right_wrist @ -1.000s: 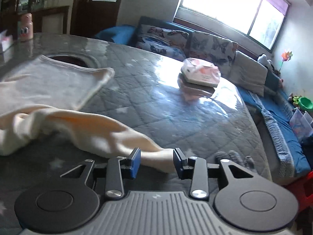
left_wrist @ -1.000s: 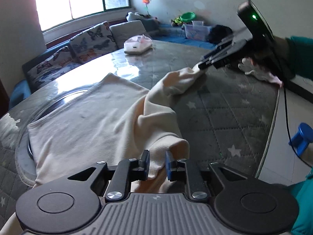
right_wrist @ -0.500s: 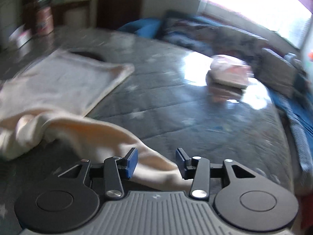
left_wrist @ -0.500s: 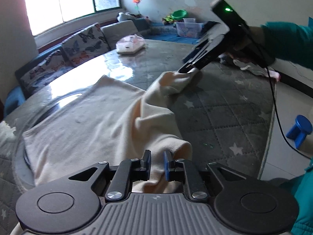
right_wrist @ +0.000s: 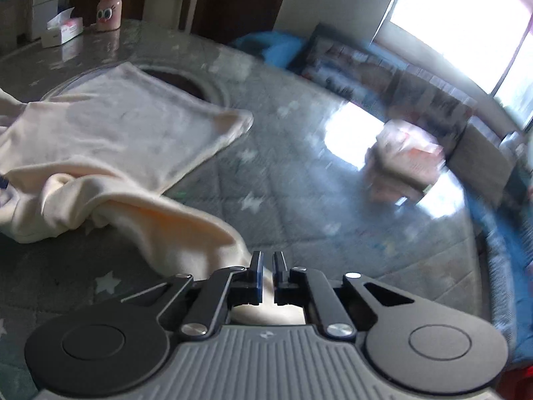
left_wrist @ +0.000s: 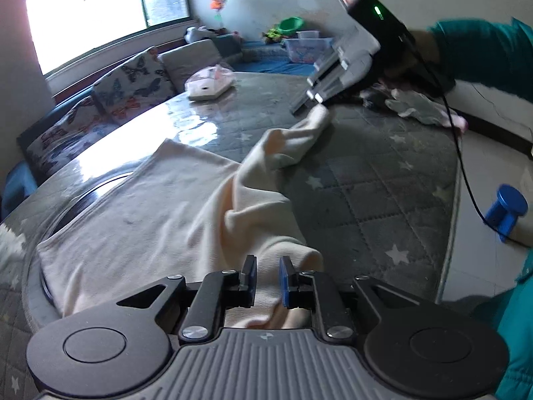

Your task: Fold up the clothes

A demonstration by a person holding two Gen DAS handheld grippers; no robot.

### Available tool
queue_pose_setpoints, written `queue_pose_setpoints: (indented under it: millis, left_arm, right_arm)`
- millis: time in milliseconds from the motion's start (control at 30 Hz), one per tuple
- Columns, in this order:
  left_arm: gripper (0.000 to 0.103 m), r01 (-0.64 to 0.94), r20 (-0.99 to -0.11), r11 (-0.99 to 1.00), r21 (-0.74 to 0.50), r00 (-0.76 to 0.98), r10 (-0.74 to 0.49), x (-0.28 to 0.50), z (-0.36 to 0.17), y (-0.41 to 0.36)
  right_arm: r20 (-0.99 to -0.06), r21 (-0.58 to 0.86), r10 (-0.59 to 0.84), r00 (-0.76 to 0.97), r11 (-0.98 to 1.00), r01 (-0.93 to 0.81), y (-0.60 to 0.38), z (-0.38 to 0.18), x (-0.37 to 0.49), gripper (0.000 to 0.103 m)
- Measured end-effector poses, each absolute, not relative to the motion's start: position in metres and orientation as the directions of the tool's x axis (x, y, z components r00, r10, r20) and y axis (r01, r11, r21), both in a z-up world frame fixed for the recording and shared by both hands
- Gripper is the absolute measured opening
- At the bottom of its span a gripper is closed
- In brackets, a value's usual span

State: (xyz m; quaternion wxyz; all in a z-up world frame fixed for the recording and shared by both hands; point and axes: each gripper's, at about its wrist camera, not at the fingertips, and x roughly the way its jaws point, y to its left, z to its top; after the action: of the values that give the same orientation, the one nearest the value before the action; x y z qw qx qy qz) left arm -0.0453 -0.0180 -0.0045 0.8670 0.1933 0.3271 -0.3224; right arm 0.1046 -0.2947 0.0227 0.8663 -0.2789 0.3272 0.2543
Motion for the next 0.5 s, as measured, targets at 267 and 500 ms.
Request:
queue_pose_setpoints:
  millis: [267, 500]
  left_arm:
    - [0.019, 0.712, -0.675, 0.687, 0.148, 0.580, -0.456, -0.052, -0.001, -0.017]
    - [0.019, 0.731, -0.681, 0.658, 0.181, 0.576, -0.452, -0.054, -0.006, -0.020]
  right_arm:
    - [-0.660, -0.358, 0.243, 0.711, 0.731, -0.582, -0.298, 0.042, 0.091, 0.006]
    - [-0.700, -0.317, 0.236, 0.674, 0.743, -0.589, -0.300, 0.027, 0.091, 0.029]
